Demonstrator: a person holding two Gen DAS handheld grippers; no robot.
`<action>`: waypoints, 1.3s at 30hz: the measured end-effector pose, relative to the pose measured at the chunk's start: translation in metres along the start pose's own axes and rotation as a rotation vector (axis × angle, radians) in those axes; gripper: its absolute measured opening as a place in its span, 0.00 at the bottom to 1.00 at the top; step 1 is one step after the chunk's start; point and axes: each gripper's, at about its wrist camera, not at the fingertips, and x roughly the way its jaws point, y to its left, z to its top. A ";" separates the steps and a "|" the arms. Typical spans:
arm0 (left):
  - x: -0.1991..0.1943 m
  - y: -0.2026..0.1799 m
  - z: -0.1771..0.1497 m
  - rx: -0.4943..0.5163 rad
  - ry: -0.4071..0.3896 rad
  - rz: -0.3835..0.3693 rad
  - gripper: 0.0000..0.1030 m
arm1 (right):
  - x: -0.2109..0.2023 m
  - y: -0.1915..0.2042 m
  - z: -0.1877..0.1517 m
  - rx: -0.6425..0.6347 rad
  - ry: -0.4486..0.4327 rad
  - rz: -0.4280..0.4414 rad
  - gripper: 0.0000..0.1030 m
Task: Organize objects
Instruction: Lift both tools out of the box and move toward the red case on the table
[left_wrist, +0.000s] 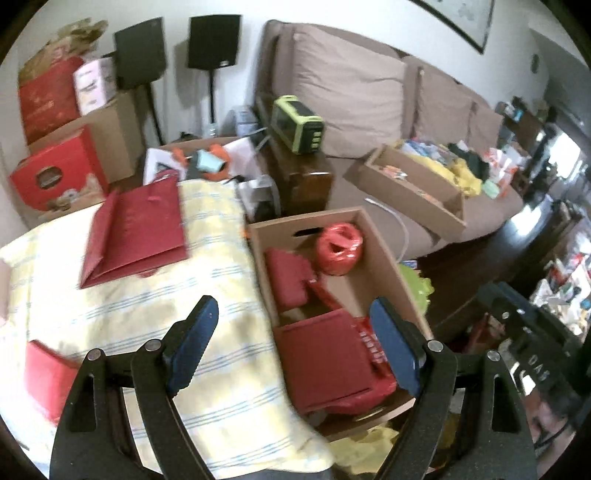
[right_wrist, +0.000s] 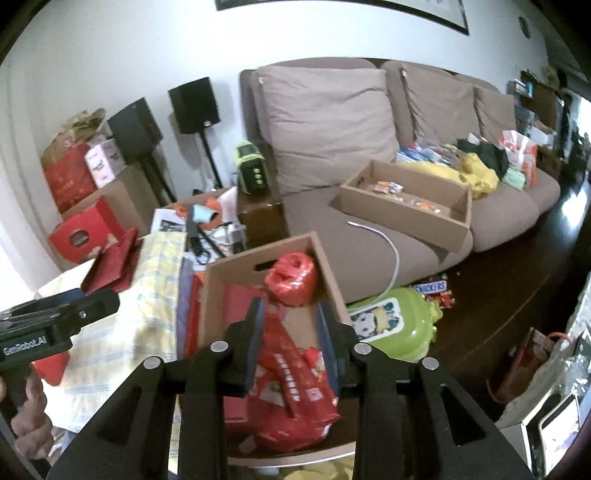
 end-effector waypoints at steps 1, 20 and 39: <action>-0.002 0.010 -0.001 -0.010 0.015 0.000 0.80 | 0.000 0.003 0.000 -0.007 0.003 0.007 0.31; -0.087 0.180 -0.033 -0.138 -0.101 0.244 0.82 | 0.006 0.067 -0.015 -0.117 0.039 0.092 0.60; -0.069 0.275 -0.108 -0.229 -0.035 0.139 0.82 | 0.035 0.222 -0.101 -0.420 0.209 0.395 0.78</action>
